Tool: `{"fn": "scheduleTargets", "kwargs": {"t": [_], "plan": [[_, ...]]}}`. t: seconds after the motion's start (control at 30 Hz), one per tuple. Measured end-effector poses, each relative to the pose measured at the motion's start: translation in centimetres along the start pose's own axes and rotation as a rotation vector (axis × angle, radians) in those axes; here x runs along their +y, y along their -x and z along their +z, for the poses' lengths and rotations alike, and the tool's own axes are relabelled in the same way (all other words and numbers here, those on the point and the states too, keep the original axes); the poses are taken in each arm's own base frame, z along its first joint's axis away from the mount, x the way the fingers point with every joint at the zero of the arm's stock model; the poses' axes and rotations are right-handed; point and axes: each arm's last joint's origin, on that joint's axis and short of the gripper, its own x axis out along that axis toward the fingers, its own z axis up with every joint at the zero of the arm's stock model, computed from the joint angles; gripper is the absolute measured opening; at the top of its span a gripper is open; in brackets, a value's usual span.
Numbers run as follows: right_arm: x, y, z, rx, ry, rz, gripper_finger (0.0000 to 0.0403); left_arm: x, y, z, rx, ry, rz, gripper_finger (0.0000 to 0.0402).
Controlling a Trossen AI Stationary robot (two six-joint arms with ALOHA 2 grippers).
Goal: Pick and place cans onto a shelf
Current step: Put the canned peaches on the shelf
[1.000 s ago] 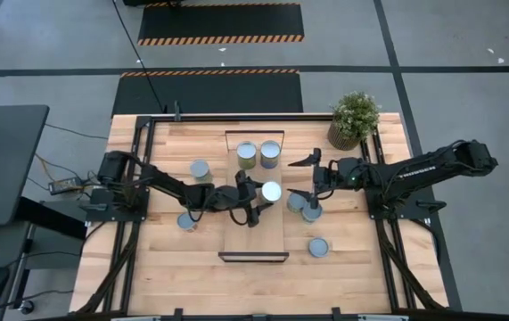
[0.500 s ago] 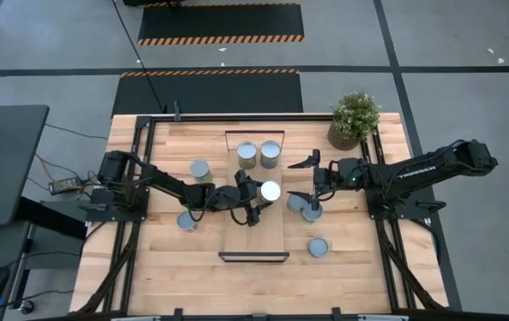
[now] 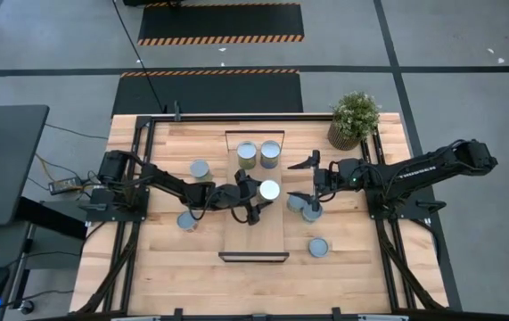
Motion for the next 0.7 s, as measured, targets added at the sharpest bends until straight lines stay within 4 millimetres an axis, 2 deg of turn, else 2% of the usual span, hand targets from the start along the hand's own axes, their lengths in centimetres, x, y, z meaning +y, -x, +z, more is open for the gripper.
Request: {"fn": "scheduleTargets", "kwargs": {"t": [0.3,0.5,0.7], "plan": [[0.0,0.0,0.0,-0.001,-0.003,0.001,0.0375,-0.3,-0.7,1.2,0.045,-0.008,0.023,0.0316],[0.0,0.0,0.0,0.0,0.0,0.001,0.0375,-0.1,-0.8,1.5,0.044,0.018,0.03,0.0316],[0.0,0.0,0.0,0.0,0.007,0.001,0.0375,-0.1,-0.9,1.5,0.036,-0.032,0.027,0.0316]]}}
